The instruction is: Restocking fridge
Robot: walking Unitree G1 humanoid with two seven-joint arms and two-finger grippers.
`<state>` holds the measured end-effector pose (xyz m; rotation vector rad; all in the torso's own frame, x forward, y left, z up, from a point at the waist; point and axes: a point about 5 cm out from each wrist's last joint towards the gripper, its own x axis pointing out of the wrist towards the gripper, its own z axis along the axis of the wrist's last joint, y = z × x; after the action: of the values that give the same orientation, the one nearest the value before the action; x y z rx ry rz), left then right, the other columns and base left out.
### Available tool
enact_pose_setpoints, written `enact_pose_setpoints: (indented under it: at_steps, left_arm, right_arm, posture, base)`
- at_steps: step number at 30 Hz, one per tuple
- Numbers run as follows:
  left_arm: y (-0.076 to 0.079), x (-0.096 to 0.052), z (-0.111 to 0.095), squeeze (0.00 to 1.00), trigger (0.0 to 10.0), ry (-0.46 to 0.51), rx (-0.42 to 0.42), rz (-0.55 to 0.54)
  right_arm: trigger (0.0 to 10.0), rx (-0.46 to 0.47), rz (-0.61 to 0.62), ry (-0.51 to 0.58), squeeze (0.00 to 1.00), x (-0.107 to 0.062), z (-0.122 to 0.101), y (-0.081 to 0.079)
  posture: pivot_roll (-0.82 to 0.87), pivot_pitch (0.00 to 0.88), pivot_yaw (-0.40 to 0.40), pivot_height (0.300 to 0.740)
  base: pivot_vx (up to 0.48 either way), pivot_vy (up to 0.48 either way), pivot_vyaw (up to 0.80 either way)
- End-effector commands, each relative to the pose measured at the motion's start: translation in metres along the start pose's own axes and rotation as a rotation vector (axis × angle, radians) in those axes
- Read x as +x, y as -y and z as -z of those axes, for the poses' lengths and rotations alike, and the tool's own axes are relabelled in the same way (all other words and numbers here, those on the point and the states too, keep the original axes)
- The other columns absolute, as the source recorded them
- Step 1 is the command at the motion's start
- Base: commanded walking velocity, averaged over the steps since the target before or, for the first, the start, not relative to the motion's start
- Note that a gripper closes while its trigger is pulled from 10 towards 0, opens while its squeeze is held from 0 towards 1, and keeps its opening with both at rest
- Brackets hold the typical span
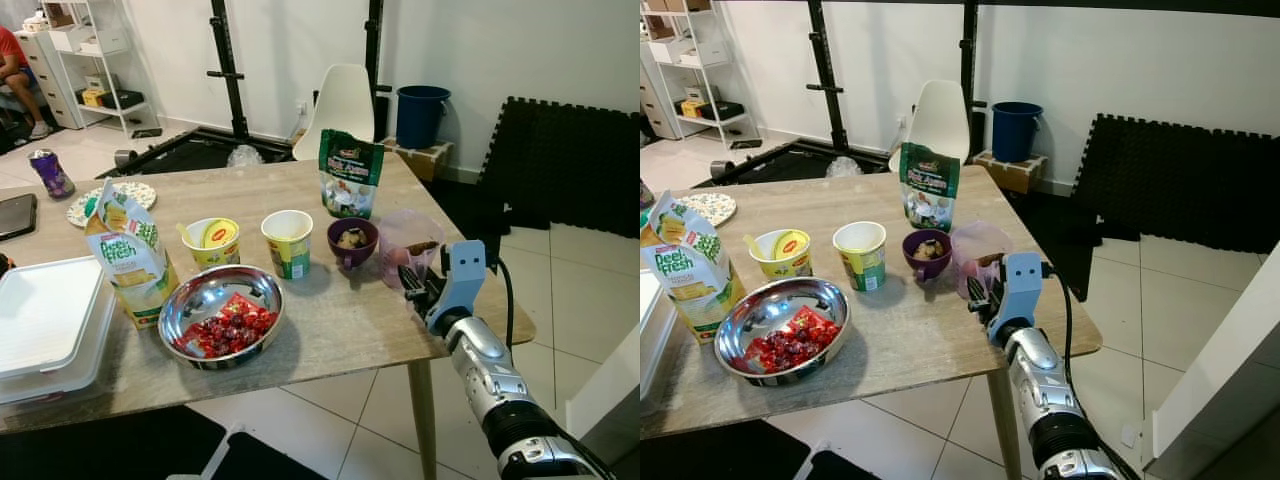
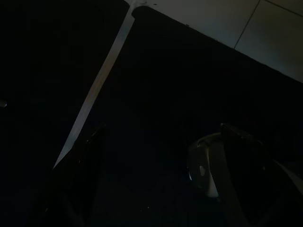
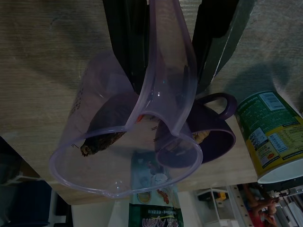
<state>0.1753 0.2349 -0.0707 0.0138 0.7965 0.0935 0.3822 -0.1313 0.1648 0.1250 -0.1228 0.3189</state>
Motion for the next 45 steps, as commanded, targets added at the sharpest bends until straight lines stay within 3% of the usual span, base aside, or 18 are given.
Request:
enact_pose_setpoints:
  at_steps: [1,6,7,8,9,14,15,16,17,24,29,45]
  left_arm:
    - [-0.009,-0.003,0.004,0.00,10.0,-0.016,0.022,-0.014]
    - [-0.009,-0.002,0.003,0.00,10.0,-0.013,0.022,-0.015]
    - [-0.009,-0.002,0.002,0.00,10.0,-0.013,0.022,-0.014]
    - [-0.009,-0.002,0.002,0.00,10.0,-0.013,0.022,-0.014]
    - [-0.008,-0.002,0.002,0.00,10.0,-0.012,0.022,-0.014]
    - [-0.008,-0.001,0.001,0.00,10.0,-0.012,0.022,-0.012]
    - [-0.008,-0.001,0.001,0.00,10.0,-0.013,0.022,-0.012]
    - [-0.007,-0.001,0.001,0.00,10.0,-0.013,0.022,-0.012]
    - [-0.007,-0.001,0.000,0.00,10.0,-0.014,0.022,-0.011]
    - [-0.007,0.000,0.001,0.00,10.0,-0.024,0.022,-0.012]
    - [-0.007,0.000,0.001,0.00,10.0,-0.026,0.023,-0.014]
    - [-0.009,0.000,0.003,0.00,10.0,-0.044,0.019,-0.022]
  right_arm:
    - [10.0,0.001,0.003,0.006,0.00,0.000,-0.001,0.002]
    - [10.0,-0.027,-0.052,0.001,0.00,-0.001,-0.003,0.004]
    - [10.0,-0.042,-0.075,-0.004,0.07,-0.002,-0.002,0.003]
    - [10.0,-0.042,-0.075,-0.004,0.07,-0.002,-0.002,0.003]
    - [10.0,-0.070,-0.101,-0.012,1.00,-0.003,-0.002,0.002]
    - [10.0,-0.122,-0.141,-0.025,1.00,-0.005,-0.003,0.002]
    - [10.0,-0.133,-0.139,-0.027,0.48,-0.005,-0.003,0.002]
    - [10.0,-0.147,-0.134,-0.029,0.48,-0.006,-0.004,0.004]
    - [10.0,-0.162,-0.129,-0.033,0.00,-0.006,-0.004,0.006]
    - [10.0,-0.198,-0.038,-0.035,0.00,-0.007,-0.010,0.023]
    - [10.0,-0.198,-0.015,-0.039,0.00,-0.007,-0.010,0.026]
    - [10.0,-0.149,-0.021,-0.005,0.00,-0.003,-0.015,0.022]
  posture:
    - [0.06,0.146,0.017,0.740]
    - [0.06,0.147,0.018,0.740]
    - [0.06,0.149,0.019,0.740]
    - [0.06,0.149,0.019,0.740]
    - [0.06,0.149,0.019,0.740]
    - [0.05,0.152,0.022,0.740]
    - [0.05,0.152,0.022,0.740]
    - [0.05,0.155,0.024,0.740]
    - [0.05,0.156,0.025,0.740]
    - [0.05,0.156,0.030,0.740]
    - [0.05,0.156,0.030,0.740]
    - [0.05,0.161,0.028,0.740]
  base:
    - [0.000,0.000,0.00]
    - [0.000,0.000,0.00]
    - [0.000,0.000,0.00]
    - [0.000,0.000,0.00]
    - [0.000,0.000,0.00]
    - [0.000,0.000,0.00]
    - [0.000,0.000,0.00]
    - [0.000,0.000,0.00]
    - [0.000,0.000,0.00]
    - [0.000,0.000,0.00]
    - [0.000,0.000,0.00]
    - [0.000,0.000,0.00]
